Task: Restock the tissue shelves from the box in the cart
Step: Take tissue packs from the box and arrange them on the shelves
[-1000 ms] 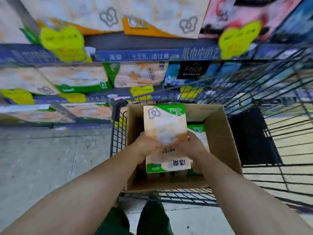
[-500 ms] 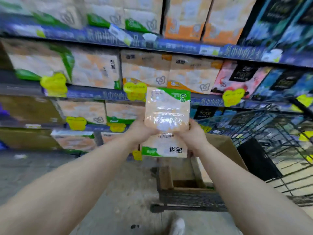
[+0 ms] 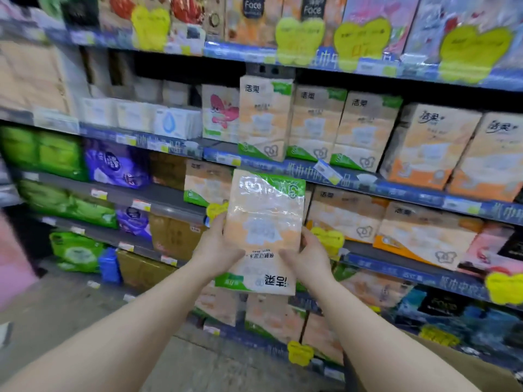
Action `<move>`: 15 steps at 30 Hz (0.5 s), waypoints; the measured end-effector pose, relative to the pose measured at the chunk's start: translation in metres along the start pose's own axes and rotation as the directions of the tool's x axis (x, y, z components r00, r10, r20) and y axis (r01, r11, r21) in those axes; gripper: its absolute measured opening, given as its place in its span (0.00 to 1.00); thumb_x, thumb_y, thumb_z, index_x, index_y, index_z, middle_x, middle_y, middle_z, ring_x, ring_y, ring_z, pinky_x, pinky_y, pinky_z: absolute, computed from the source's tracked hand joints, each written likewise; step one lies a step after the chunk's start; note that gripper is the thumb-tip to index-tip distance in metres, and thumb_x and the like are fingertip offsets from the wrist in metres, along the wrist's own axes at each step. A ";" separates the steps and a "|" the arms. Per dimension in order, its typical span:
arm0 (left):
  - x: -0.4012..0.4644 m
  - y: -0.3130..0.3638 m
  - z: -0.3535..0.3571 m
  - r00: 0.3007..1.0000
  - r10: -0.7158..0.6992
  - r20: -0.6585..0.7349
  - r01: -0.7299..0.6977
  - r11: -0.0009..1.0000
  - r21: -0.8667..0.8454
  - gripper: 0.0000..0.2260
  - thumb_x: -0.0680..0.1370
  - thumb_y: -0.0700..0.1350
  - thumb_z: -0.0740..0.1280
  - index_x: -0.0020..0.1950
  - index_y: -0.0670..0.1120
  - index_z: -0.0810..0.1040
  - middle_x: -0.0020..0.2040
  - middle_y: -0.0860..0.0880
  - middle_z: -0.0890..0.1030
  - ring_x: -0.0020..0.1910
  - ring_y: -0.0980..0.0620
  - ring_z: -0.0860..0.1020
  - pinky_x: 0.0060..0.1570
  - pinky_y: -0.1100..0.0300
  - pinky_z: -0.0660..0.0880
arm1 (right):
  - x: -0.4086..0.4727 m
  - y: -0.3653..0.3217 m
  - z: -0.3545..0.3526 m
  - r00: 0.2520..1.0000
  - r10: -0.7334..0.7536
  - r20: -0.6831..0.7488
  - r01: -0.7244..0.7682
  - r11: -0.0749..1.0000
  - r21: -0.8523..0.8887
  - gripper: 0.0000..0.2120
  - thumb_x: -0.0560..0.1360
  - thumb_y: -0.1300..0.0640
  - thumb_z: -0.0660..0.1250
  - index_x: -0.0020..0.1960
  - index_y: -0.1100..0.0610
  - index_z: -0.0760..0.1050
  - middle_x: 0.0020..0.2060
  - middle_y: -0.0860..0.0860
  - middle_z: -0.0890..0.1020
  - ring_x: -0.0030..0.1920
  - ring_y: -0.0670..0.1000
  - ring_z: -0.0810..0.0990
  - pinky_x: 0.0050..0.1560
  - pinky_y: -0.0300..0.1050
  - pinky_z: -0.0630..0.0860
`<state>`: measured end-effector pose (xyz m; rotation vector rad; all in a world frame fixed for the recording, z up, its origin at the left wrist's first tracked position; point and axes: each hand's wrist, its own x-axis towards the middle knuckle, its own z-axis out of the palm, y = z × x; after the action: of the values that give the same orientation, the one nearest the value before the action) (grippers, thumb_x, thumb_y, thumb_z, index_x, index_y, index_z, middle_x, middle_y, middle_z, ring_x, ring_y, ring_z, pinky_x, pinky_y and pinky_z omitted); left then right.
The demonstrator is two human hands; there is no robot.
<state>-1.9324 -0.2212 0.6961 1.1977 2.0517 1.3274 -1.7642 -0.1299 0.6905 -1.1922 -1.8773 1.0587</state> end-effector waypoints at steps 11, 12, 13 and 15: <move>0.112 0.009 0.003 0.992 0.110 -0.065 -0.111 0.994 -0.012 0.34 0.70 0.35 0.72 0.70 0.54 0.63 0.48 0.62 0.74 0.50 0.54 0.76 0.44 0.63 0.71 | 0.108 -0.015 0.014 0.987 -0.116 -0.111 0.113 0.993 -0.030 0.18 0.72 0.62 0.66 0.57 0.44 0.71 0.44 0.40 0.77 0.46 0.47 0.76 0.36 0.34 0.69; 0.124 0.012 0.006 0.991 0.118 -0.067 -0.120 0.993 -0.021 0.33 0.70 0.35 0.72 0.70 0.54 0.63 0.48 0.62 0.73 0.51 0.55 0.75 0.43 0.65 0.70 | 0.121 -0.016 0.012 0.987 -0.118 -0.113 0.114 0.993 -0.040 0.17 0.73 0.61 0.66 0.58 0.45 0.71 0.45 0.41 0.77 0.47 0.47 0.76 0.36 0.34 0.68; 0.137 0.016 0.010 0.989 0.129 -0.070 -0.131 0.991 -0.027 0.32 0.70 0.35 0.72 0.68 0.55 0.63 0.49 0.62 0.72 0.52 0.55 0.75 0.41 0.69 0.69 | 0.134 -0.017 0.009 0.986 -0.121 -0.114 0.116 0.992 -0.054 0.17 0.74 0.61 0.66 0.59 0.46 0.71 0.47 0.42 0.78 0.48 0.48 0.76 0.37 0.36 0.69; 0.161 0.024 0.017 0.982 0.169 -0.084 -0.172 0.985 -0.034 0.31 0.69 0.35 0.72 0.64 0.57 0.64 0.49 0.62 0.73 0.52 0.56 0.75 0.40 0.72 0.67 | 0.160 -0.021 0.001 0.984 -0.131 -0.118 0.120 0.988 -0.095 0.19 0.74 0.60 0.66 0.63 0.48 0.70 0.52 0.44 0.78 0.50 0.48 0.75 0.42 0.40 0.68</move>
<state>-1.9974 -0.0738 0.7265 1.3472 2.0032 1.5126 -1.8308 0.0123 0.7257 -1.1450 -1.8910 0.8236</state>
